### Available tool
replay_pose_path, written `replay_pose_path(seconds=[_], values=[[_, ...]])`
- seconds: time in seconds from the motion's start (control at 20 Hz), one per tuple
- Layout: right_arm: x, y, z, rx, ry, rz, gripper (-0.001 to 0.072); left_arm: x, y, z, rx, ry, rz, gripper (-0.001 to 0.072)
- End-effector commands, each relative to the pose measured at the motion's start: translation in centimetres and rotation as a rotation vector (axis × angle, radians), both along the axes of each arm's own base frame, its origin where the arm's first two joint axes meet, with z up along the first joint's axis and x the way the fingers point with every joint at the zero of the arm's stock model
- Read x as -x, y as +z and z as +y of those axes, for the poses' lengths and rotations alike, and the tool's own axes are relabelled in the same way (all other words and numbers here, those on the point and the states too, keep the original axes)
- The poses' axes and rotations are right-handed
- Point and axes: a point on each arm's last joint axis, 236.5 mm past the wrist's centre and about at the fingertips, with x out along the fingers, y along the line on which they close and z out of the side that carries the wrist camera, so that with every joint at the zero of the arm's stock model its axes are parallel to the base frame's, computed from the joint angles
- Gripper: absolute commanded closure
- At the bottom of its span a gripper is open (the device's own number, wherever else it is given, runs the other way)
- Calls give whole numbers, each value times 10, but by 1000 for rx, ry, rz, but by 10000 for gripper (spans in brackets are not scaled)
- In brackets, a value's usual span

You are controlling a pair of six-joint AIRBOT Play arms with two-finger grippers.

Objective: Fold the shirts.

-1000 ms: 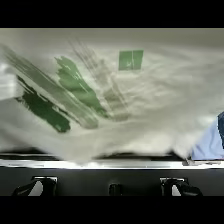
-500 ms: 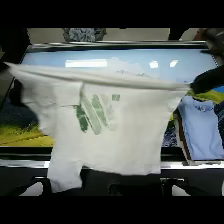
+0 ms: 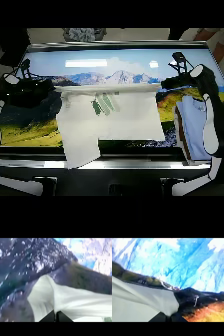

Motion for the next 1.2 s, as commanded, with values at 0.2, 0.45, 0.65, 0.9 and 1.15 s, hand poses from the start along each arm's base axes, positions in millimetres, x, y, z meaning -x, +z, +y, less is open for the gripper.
replay_pose_path(seconds=[0.2,0.45,0.65,0.9,1.15], values=[[5,-17,-8,-24,-19,49,669,-5,-3,-6,25,-18,11,680],[110,-61,6,-8,149,513,669,96,-53,-20,34,-139,456,680],[129,-76,11,-29,170,618,669,128,-68,-23,55,-154,579,680],[155,-92,21,-90,190,761,669,135,-86,-25,71,-154,631,680],[153,-87,28,-137,183,754,429,132,-81,-27,96,-154,621,307]])
